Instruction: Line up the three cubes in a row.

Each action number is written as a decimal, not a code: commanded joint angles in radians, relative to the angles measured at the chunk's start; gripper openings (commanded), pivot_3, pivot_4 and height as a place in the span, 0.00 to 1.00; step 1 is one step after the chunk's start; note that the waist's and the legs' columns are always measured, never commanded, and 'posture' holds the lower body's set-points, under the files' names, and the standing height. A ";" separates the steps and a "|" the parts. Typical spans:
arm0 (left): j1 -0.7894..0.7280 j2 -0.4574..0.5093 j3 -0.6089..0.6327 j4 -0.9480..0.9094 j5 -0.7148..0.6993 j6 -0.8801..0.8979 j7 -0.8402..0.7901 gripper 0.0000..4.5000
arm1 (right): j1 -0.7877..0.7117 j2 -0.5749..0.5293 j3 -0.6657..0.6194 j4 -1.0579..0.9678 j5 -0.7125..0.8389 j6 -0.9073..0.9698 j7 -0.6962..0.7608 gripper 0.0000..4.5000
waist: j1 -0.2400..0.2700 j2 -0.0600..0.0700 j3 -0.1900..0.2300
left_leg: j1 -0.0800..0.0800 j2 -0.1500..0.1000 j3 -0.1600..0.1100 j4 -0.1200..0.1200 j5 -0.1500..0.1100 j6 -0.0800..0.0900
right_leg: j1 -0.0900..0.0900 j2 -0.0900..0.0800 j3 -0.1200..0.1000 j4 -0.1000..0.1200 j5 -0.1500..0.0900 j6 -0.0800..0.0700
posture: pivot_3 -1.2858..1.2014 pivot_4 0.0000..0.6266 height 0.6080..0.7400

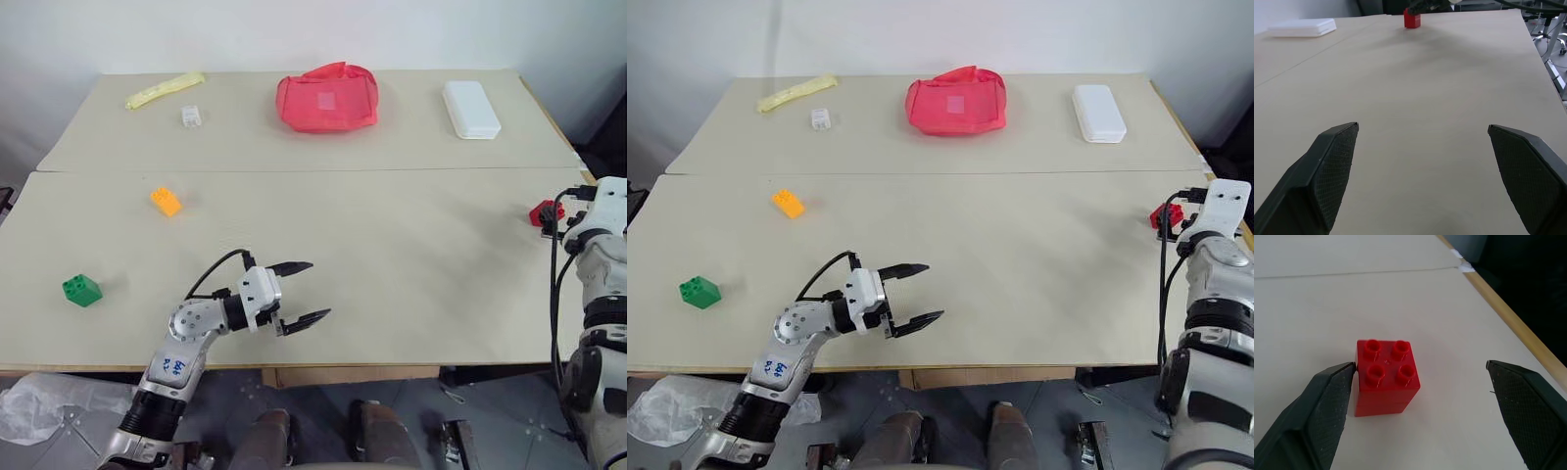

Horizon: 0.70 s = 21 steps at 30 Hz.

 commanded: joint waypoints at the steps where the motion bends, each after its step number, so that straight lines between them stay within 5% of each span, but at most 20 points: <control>1: 0.000 -0.002 0.006 -0.045 0.002 0.001 0.017 0.99 | -0.040 -0.026 0.009 0.077 -0.006 -0.059 0.044 1.00 | 0.000 0.000 0.000 | 0.000 0.000 0.000 0.000 0.000 0.000 | 0.000 0.000 0.000 0.000 0.000 0.000 | 0.52 0.24 1.00; 2: 0.000 -0.001 0.005 -0.045 0.002 0.002 0.018 0.99 | -0.049 -0.030 0.013 0.095 -0.008 -0.075 0.048 1.00 | 0.000 0.000 0.000 | 0.000 0.000 0.000 0.000 0.000 0.000 | 0.000 0.000 0.000 0.000 0.000 0.000 | 0.52 0.24 1.00; 11: -0.021 0.005 0.015 -0.027 -0.004 0.005 0.018 1.00 | -0.073 -0.039 0.041 0.176 -0.024 -0.161 0.092 0.33 | 0.000 0.000 0.000 | 0.000 0.000 0.000 0.000 0.000 0.000 | 0.000 0.000 0.000 0.000 0.000 0.000 | 0.52 0.24 1.00; 16: -0.014 0.009 0.021 -0.027 -0.003 0.003 0.023 1.00 | -0.037 -0.035 0.071 0.122 -0.022 -0.226 0.230 0.32 | -0.001 0.000 0.000 | 0.000 0.000 0.000 0.000 0.000 0.000 | 0.000 0.000 0.000 -0.001 0.000 0.000 | 0.52 0.24 1.00; 21: 0.033 0.063 0.098 -0.018 -0.037 -0.005 0.008 1.00 | 0.176 -0.012 0.147 -0.342 0.136 -0.221 0.750 0.32 | -0.003 0.000 0.000 | -0.001 0.001 0.000 -0.001 0.000 -0.001 | 0.000 0.001 -0.001 -0.001 0.000 0.001 | 0.52 0.24 1.00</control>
